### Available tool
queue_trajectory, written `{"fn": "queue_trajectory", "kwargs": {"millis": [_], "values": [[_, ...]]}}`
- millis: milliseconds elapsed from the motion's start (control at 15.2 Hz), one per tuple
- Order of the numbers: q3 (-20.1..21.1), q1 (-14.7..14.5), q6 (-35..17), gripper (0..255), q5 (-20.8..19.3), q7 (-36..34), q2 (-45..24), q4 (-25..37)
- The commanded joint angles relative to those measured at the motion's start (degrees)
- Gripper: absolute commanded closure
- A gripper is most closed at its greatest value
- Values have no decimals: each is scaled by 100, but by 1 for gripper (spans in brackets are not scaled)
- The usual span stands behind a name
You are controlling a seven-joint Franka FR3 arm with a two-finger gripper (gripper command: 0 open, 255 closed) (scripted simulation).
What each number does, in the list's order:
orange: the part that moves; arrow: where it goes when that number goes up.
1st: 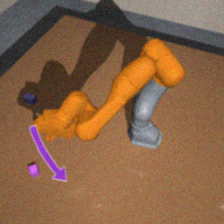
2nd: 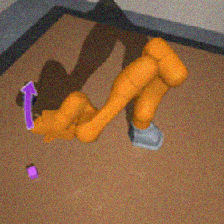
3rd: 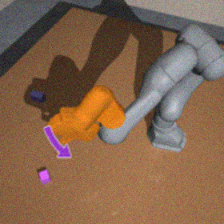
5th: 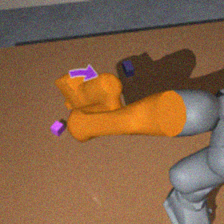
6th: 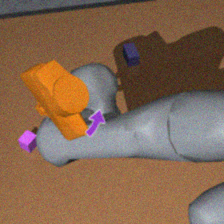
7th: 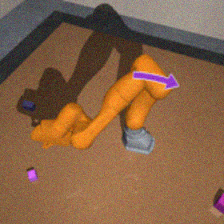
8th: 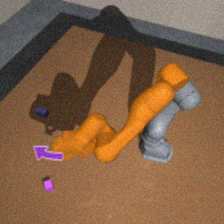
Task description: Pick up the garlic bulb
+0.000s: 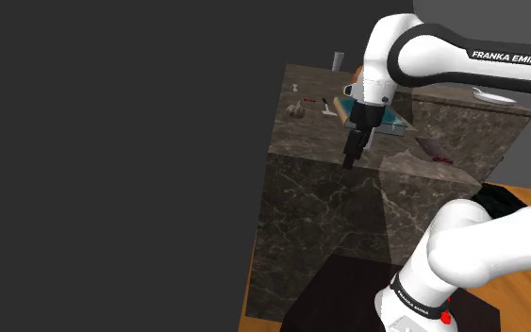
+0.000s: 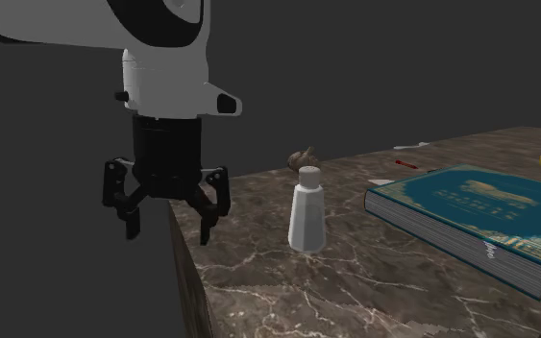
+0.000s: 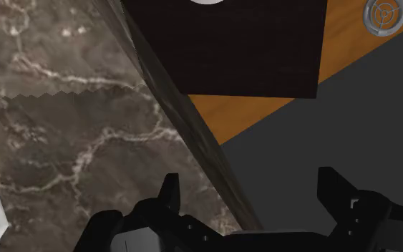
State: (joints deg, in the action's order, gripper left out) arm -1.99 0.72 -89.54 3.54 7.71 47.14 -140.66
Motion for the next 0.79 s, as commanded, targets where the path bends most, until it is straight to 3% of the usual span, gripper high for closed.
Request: {"fn": "queue_trajectory", "kwargs": {"millis": [0, 726], "values": [[0, 0, 0, 0, 0, 0, 0, 0], [-51, 443, -6, 0, -68, -1034, -2706, 2469]]}}
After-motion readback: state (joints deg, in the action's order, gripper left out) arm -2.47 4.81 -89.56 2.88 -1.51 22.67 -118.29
